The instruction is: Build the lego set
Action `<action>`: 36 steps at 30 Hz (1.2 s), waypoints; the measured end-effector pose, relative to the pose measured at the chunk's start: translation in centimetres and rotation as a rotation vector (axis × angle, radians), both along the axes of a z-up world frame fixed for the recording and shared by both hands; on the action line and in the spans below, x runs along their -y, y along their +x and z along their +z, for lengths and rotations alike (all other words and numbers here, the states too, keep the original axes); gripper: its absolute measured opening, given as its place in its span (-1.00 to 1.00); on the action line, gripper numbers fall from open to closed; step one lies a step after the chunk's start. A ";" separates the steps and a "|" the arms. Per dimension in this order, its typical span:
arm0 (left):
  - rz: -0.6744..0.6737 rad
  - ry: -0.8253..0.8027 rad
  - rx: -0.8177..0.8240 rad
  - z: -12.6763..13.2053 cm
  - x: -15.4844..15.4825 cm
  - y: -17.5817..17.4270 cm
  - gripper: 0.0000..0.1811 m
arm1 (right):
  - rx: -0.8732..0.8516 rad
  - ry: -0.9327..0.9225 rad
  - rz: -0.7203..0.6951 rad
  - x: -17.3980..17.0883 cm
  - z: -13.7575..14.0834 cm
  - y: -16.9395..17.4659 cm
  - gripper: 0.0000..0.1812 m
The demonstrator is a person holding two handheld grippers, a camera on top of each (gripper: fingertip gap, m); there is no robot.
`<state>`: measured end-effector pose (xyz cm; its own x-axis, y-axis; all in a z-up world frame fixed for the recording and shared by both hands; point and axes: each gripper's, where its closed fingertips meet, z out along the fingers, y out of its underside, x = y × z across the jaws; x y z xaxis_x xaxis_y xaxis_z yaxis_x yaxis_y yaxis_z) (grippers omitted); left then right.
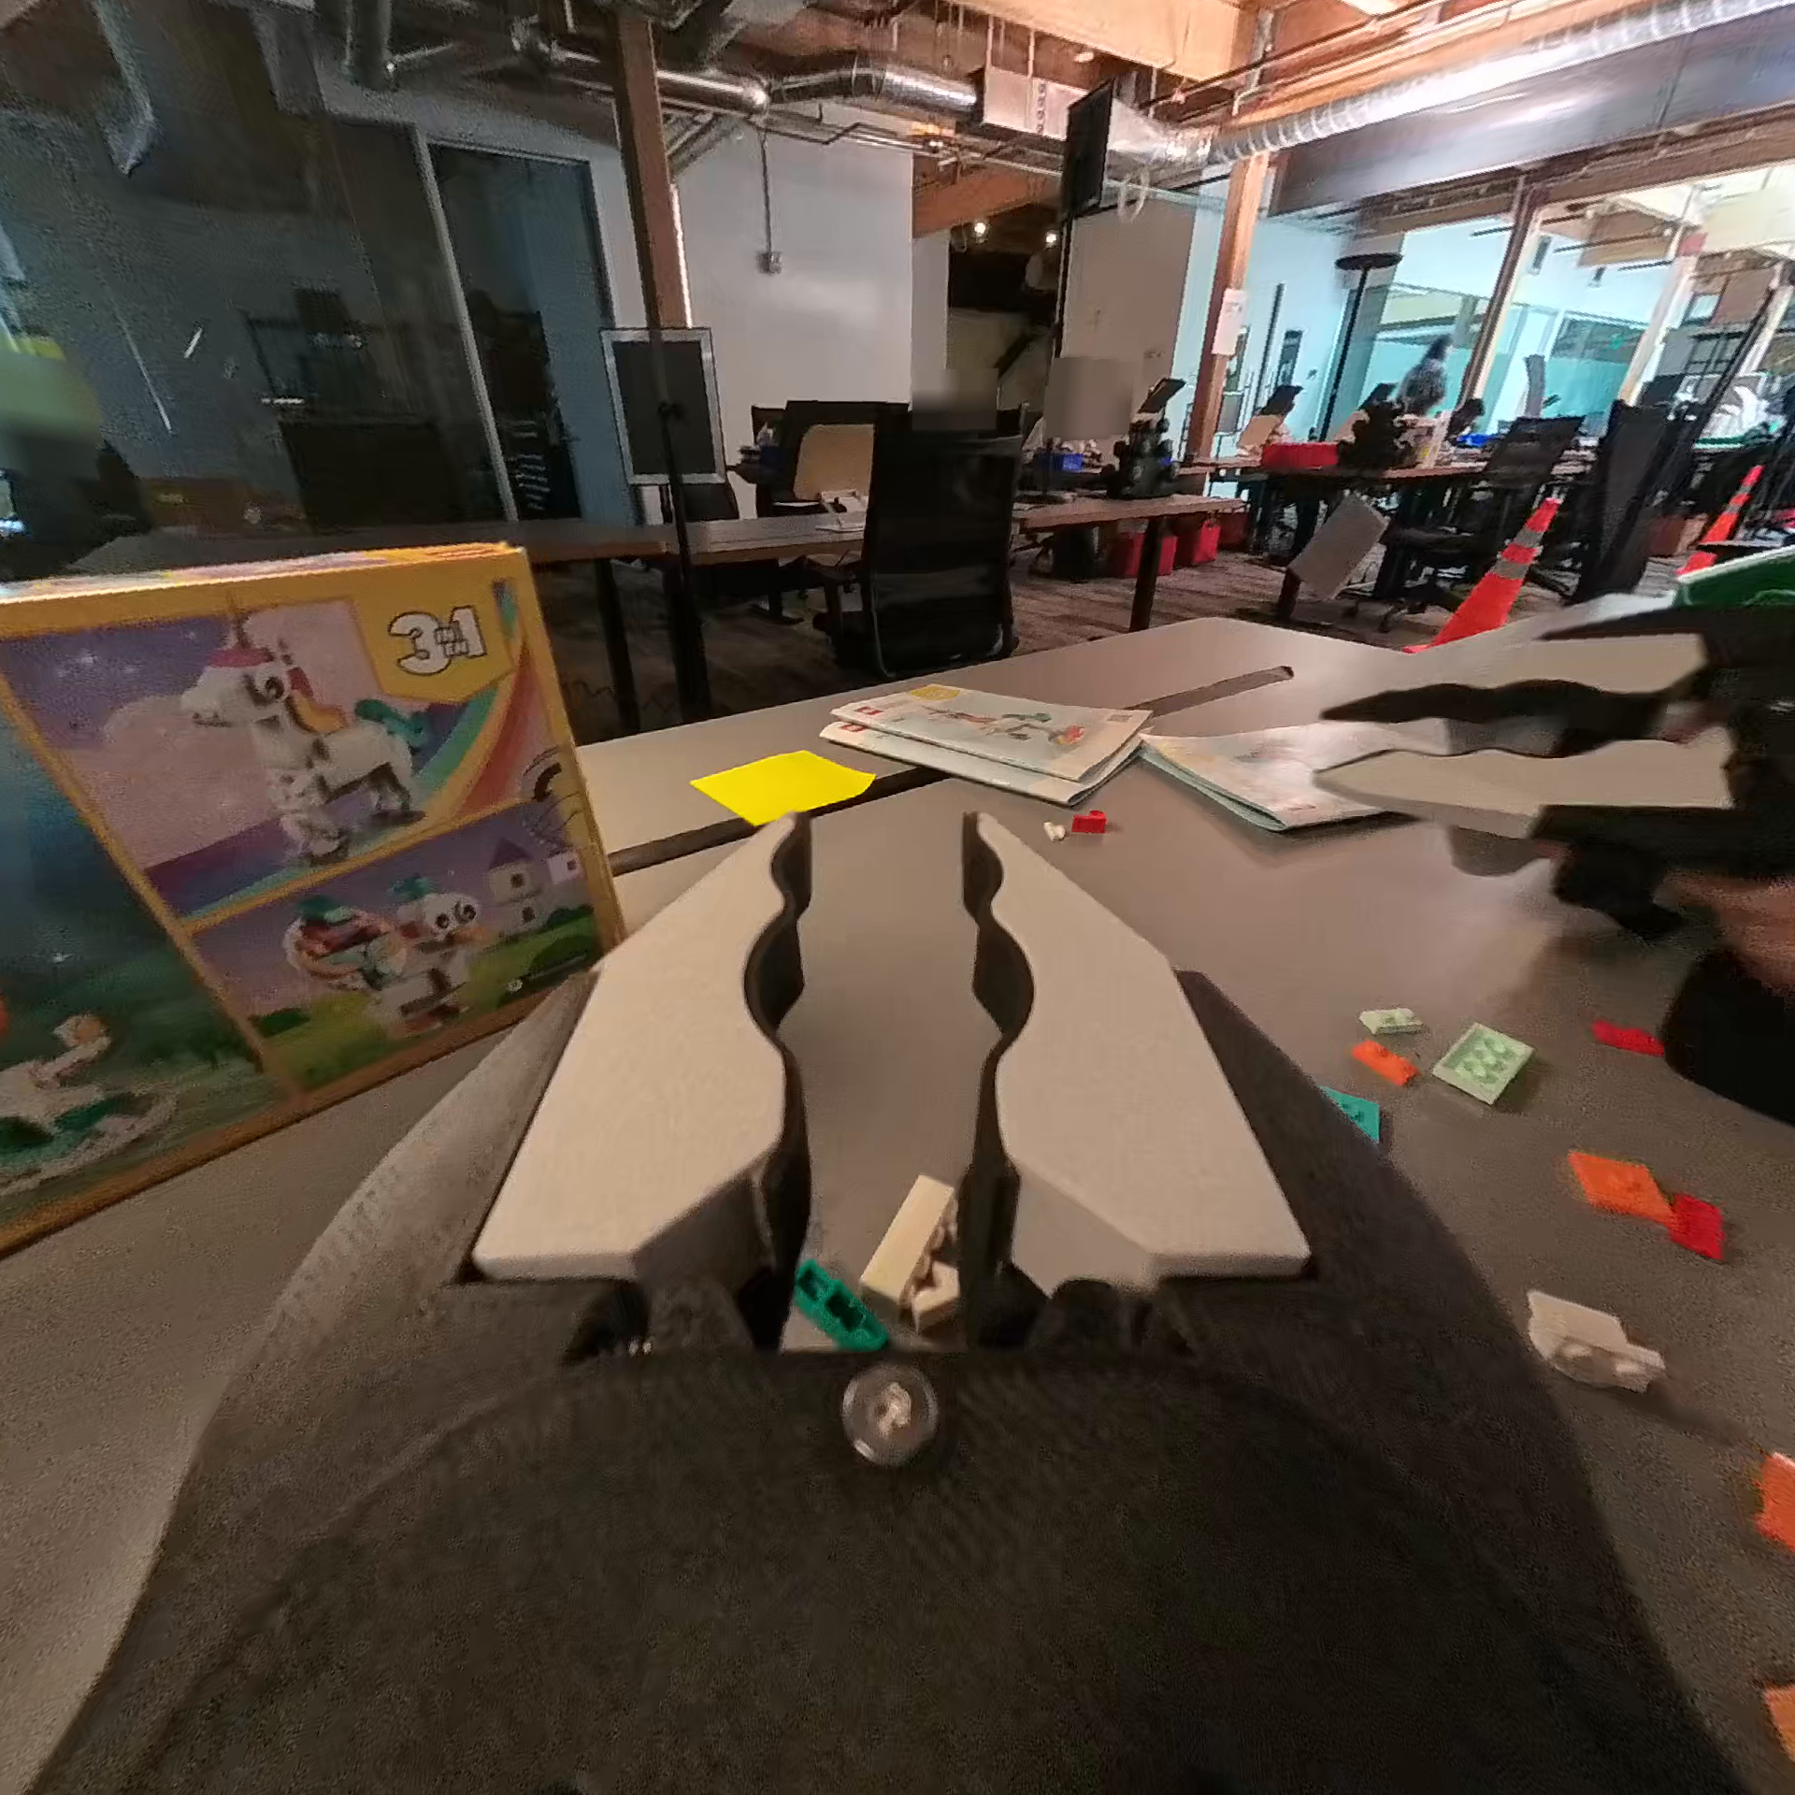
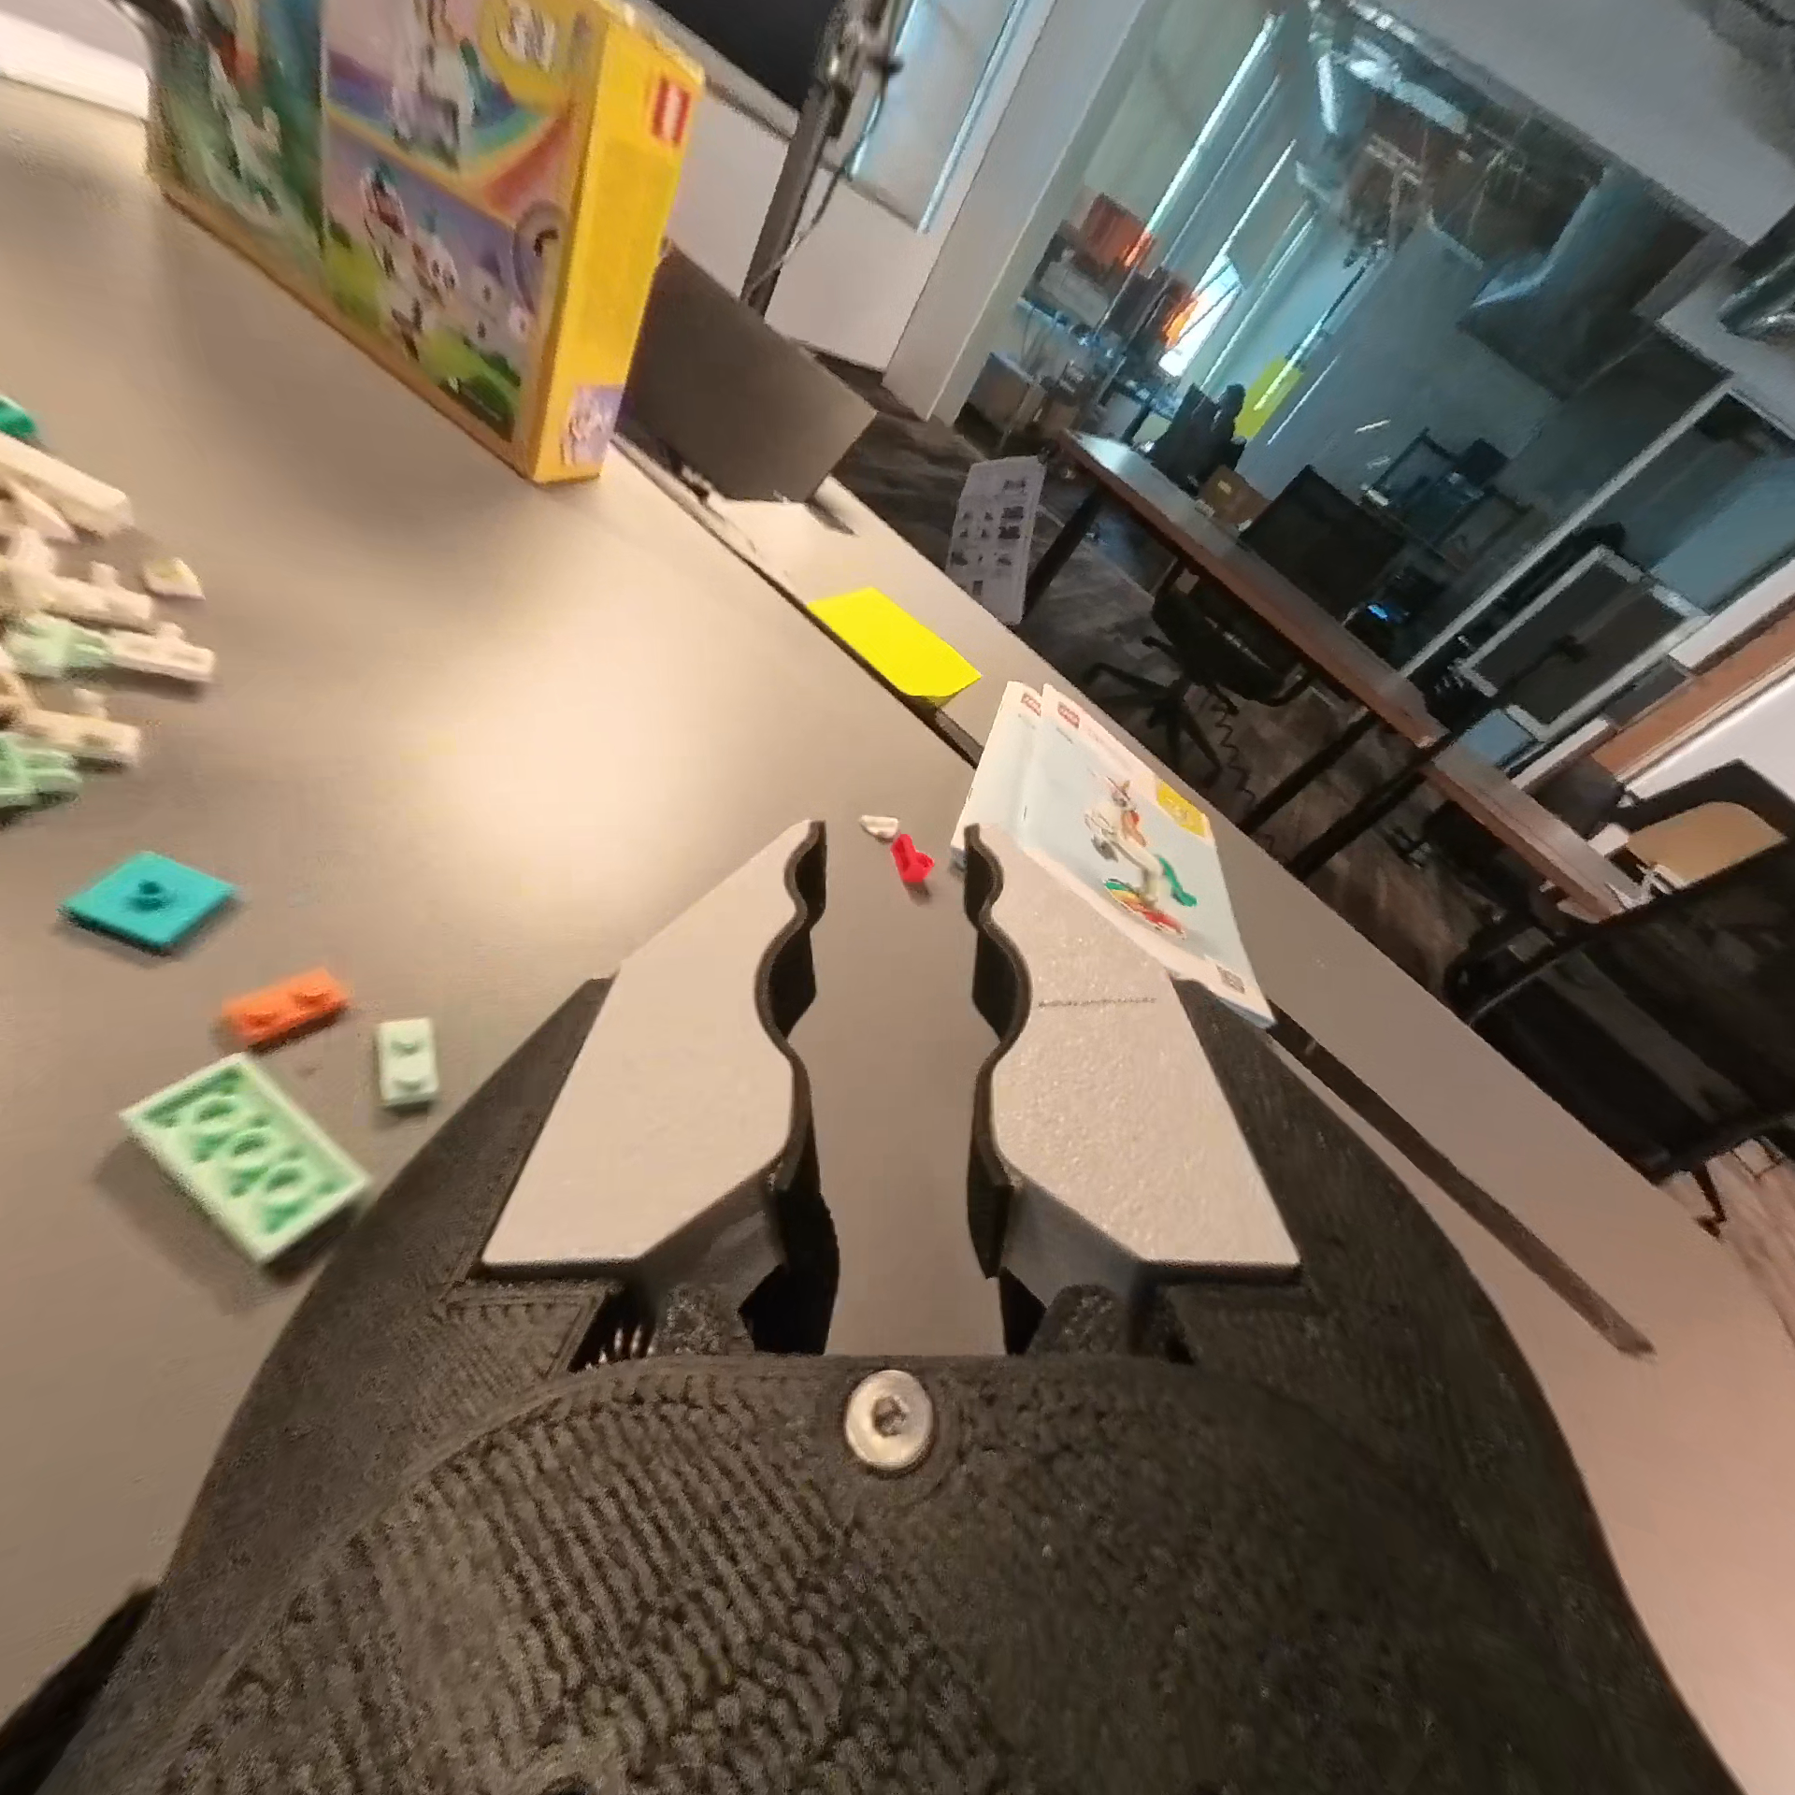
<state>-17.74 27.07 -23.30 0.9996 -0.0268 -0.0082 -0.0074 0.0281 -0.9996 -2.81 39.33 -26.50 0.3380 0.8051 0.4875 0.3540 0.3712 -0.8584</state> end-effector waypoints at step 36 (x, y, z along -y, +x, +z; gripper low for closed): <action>-0.067 -0.033 -0.109 -0.6 -1.4 2.0 -0.74 | 0.098 -0.133 -0.033 -5.2 -0.4 -2.7 -0.92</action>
<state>-15.74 28.52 -23.88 0.9887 -0.0959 -0.1148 -0.1154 -0.0002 -0.9933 -5.54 44.57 -26.92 0.3210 0.8540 0.4094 0.4488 0.2435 -0.8598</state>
